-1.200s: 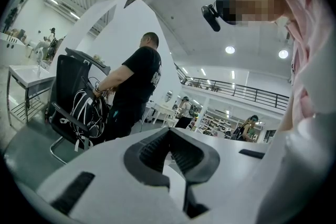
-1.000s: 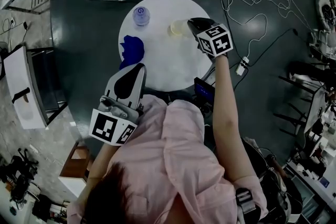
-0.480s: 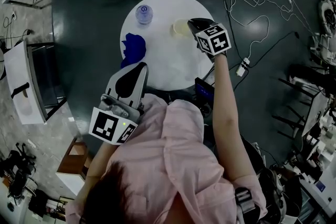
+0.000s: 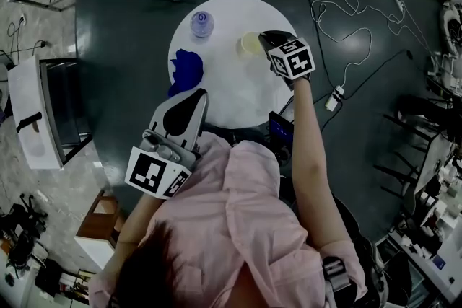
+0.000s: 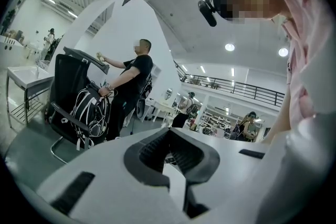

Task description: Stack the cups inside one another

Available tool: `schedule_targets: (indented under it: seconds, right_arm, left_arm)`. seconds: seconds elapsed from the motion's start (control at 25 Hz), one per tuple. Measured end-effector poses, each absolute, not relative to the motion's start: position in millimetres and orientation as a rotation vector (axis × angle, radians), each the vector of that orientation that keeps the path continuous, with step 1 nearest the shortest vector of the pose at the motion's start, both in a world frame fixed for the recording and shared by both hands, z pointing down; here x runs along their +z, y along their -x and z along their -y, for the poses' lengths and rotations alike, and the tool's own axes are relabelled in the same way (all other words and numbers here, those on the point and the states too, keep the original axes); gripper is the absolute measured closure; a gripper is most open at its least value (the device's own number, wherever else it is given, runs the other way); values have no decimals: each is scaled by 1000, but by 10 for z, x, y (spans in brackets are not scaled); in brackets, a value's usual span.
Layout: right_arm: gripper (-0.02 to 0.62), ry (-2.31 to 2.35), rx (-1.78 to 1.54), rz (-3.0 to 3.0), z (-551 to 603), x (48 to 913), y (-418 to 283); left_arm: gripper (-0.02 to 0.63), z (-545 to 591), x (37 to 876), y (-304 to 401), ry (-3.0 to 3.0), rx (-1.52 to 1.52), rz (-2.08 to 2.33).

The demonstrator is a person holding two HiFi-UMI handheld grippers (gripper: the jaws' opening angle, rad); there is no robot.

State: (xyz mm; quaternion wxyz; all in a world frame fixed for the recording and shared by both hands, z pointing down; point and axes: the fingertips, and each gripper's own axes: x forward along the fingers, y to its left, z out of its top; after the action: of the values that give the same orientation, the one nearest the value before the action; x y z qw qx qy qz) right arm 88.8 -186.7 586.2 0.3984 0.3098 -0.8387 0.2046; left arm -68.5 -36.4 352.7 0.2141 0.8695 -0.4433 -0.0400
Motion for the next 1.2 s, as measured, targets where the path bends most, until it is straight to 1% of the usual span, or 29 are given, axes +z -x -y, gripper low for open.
schedule_targets:
  seconds: [1.2]
  right_arm:
    - [552, -685, 449, 2020, 1870, 6246, -788]
  left_arm:
    - [592, 440, 3596, 680, -2392, -93, 1215]
